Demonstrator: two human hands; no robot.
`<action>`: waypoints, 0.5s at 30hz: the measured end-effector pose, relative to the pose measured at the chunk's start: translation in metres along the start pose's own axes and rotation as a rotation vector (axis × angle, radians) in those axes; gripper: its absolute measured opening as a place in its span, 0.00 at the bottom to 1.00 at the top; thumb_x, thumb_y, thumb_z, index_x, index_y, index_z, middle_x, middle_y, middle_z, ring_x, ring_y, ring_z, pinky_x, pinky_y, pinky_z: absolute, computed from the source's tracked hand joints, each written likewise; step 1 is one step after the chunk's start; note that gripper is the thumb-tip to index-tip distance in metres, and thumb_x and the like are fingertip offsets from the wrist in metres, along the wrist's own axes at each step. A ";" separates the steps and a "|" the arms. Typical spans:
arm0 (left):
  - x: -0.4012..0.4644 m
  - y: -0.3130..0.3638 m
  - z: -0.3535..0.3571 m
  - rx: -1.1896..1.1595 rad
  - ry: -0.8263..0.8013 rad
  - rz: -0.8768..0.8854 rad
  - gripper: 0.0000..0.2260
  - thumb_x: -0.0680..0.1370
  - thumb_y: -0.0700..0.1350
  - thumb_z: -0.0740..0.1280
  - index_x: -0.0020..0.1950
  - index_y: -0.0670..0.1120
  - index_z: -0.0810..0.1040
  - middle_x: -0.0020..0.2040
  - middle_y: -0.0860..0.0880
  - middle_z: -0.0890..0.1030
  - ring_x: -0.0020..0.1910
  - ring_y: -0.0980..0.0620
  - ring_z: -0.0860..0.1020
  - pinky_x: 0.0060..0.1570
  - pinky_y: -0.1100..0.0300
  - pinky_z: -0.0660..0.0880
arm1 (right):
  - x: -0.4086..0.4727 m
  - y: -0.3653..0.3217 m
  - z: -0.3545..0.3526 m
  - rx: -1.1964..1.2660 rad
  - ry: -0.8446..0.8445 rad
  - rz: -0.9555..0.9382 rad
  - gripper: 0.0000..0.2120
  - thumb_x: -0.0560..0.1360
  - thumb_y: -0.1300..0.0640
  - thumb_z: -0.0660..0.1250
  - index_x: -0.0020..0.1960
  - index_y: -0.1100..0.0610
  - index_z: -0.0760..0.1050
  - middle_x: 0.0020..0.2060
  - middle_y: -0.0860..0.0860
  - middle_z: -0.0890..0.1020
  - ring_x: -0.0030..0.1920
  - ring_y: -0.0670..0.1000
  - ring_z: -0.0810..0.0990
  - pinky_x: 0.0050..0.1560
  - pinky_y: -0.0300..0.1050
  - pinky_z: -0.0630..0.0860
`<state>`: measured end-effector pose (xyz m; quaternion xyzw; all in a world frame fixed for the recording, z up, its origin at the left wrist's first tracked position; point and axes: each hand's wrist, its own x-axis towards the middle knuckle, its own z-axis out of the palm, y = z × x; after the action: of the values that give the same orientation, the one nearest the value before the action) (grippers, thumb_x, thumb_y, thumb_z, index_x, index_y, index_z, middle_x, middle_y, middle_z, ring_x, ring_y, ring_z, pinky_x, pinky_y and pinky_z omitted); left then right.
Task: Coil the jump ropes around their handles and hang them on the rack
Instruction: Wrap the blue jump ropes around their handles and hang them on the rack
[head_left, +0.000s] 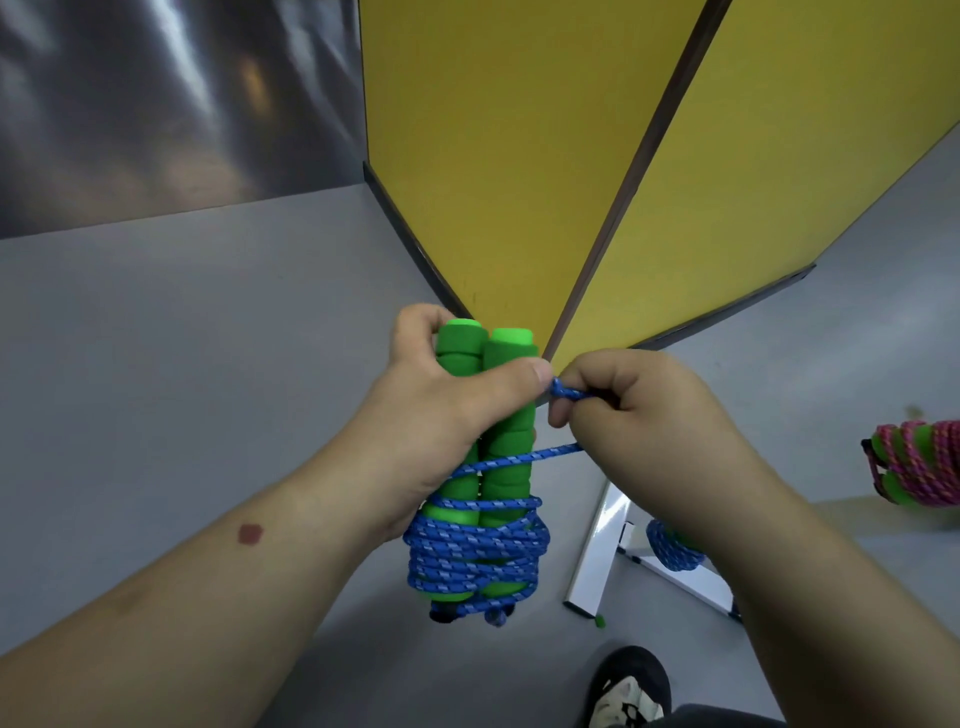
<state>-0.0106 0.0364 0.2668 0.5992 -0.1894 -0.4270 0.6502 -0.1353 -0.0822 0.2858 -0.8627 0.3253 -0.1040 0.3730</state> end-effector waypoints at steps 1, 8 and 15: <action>0.000 0.000 -0.001 0.042 0.032 -0.011 0.28 0.62 0.56 0.78 0.56 0.56 0.69 0.47 0.45 0.82 0.45 0.41 0.85 0.43 0.42 0.84 | 0.001 0.002 0.000 0.111 -0.028 0.062 0.18 0.73 0.68 0.61 0.36 0.50 0.81 0.25 0.41 0.74 0.24 0.43 0.67 0.25 0.32 0.65; 0.003 -0.003 -0.002 0.280 0.068 -0.032 0.16 0.68 0.61 0.60 0.52 0.58 0.74 0.47 0.51 0.77 0.46 0.49 0.77 0.54 0.41 0.78 | 0.004 0.011 0.002 0.531 -0.228 0.173 0.14 0.68 0.67 0.66 0.41 0.51 0.85 0.35 0.55 0.75 0.32 0.47 0.67 0.31 0.38 0.64; 0.001 -0.013 0.001 0.485 -0.024 0.126 0.12 0.79 0.53 0.54 0.57 0.68 0.71 0.57 0.50 0.77 0.53 0.51 0.80 0.54 0.47 0.78 | 0.002 0.016 -0.003 0.837 -0.413 0.301 0.23 0.63 0.71 0.60 0.52 0.56 0.81 0.34 0.53 0.75 0.25 0.46 0.64 0.26 0.39 0.60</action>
<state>-0.0154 0.0363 0.2547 0.7195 -0.3309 -0.3349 0.5106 -0.1424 -0.0937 0.2765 -0.5848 0.2960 0.0025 0.7552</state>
